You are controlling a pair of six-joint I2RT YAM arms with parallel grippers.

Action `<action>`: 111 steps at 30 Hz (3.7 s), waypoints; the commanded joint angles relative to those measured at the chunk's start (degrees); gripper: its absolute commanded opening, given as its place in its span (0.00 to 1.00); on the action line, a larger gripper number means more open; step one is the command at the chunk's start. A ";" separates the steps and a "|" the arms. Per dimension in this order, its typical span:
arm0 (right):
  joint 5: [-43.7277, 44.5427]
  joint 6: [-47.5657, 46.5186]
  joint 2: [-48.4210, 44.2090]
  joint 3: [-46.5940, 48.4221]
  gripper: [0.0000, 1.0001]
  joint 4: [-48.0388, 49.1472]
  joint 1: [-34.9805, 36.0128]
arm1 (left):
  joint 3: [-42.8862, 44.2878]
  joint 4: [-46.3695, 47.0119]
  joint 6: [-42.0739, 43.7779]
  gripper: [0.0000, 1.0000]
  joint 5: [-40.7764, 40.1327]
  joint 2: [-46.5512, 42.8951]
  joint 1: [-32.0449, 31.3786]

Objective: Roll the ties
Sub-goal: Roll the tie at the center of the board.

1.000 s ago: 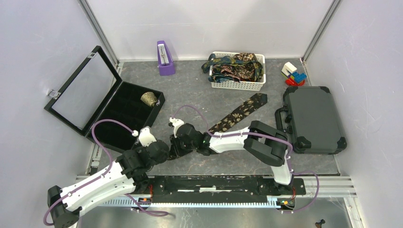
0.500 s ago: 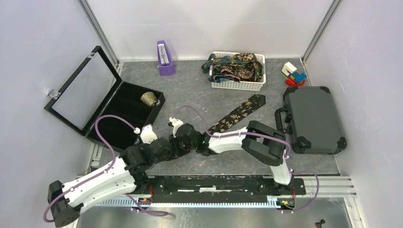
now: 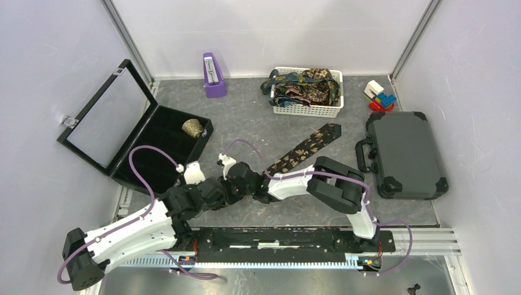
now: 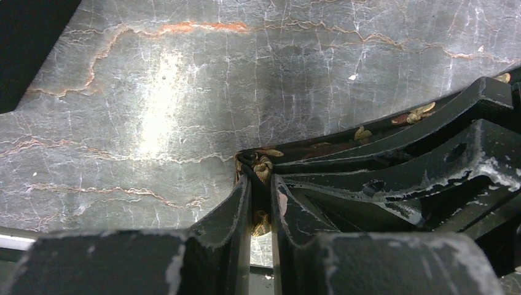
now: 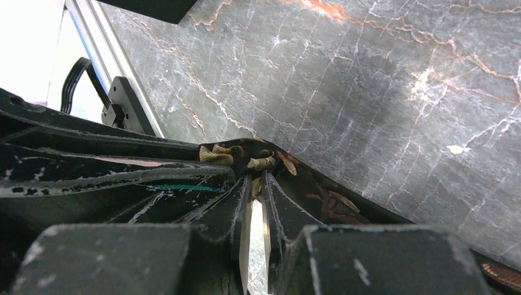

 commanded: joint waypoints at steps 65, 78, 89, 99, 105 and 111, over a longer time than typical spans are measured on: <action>11.58 -7.93 -21.87 -13.26 0.18 -7.71 -2.75 | 6.09 4.62 -1.11 0.51 -4.71 6.79 -3.02; 10.37 -7.43 -20.85 -11.30 0.19 -6.52 -2.31 | 4.52 -7.54 -6.58 0.05 -5.64 -3.46 -3.04; 8.77 -7.23 -19.70 -9.80 0.26 -6.41 -1.96 | 2.41 1.81 -3.49 0.03 -4.96 1.10 -3.03; 11.53 -6.99 -19.74 -11.55 0.26 -8.02 -2.65 | 2.59 7.43 -1.54 0.03 -4.00 7.72 -3.04; 12.14 -6.61 -21.70 -14.16 0.27 -7.56 -4.19 | 2.28 10.52 -1.19 0.03 -2.86 9.88 -3.04; 10.37 -6.09 -22.18 -16.07 0.28 -5.33 -4.78 | 1.20 13.96 -1.65 0.03 -1.65 12.43 -3.02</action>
